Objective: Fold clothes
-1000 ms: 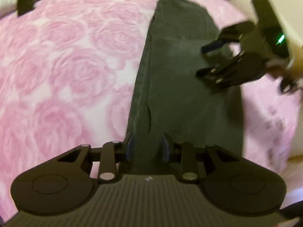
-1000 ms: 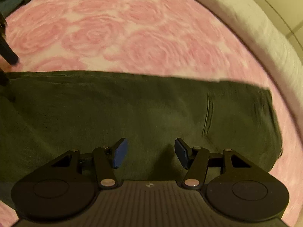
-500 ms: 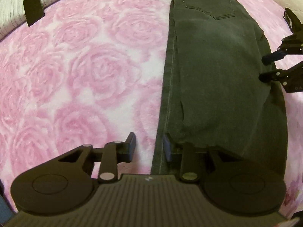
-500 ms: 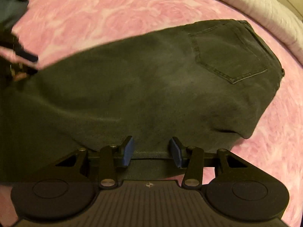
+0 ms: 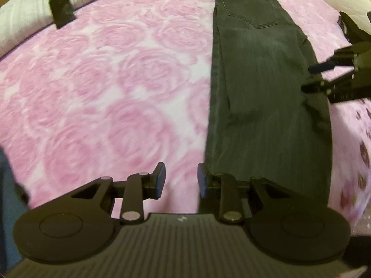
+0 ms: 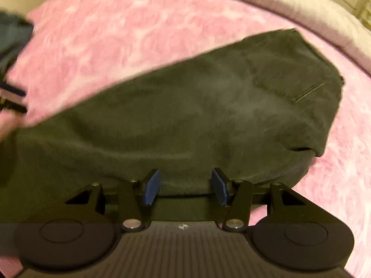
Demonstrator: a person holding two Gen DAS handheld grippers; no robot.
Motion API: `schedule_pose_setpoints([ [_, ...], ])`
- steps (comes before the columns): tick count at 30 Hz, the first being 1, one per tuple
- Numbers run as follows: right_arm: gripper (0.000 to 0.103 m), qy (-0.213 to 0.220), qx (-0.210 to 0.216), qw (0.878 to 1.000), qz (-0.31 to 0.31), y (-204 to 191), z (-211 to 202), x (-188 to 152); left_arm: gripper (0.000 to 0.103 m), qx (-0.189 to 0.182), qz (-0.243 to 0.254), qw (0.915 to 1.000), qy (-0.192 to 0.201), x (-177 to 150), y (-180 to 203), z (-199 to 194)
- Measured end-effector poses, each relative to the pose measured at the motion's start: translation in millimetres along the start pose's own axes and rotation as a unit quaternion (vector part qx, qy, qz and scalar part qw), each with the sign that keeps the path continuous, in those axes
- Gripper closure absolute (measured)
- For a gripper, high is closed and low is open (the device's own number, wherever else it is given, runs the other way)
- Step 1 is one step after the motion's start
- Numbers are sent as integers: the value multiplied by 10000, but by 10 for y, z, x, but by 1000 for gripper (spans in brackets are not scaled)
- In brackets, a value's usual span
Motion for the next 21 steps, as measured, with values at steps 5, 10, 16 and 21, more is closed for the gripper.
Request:
schedule_pose_setpoints([
  [5, 22, 238, -75, 9996, -148, -525, -395, -232, 55, -177, 904, 9956, 174, -577, -46, -500],
  [10, 15, 326, -109, 9989, -309, -1460, -910, -818, 31, -473, 2744, 9590, 535, -1349, 86, -902],
  [16, 34, 130, 192, 9975, -663, -2773, -1275, -1609, 29, -757, 4900, 8634, 939, -2250, 361, -1233],
  [21, 82, -239, 407, 9938, -1011, -3467, -1347, -2086, 29, -522, 6225, 7689, 1365, -2675, 697, -1051],
])
Point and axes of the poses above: each gripper's, at about its wrist camera, not at the fingertips, and z roughly the way its jaws point, y to its right, x to its top, the point moved 2 cm from there along z, roughly the way its jaws point, and after that the axes turned 11 degrees about z, right-handed, at the moved point
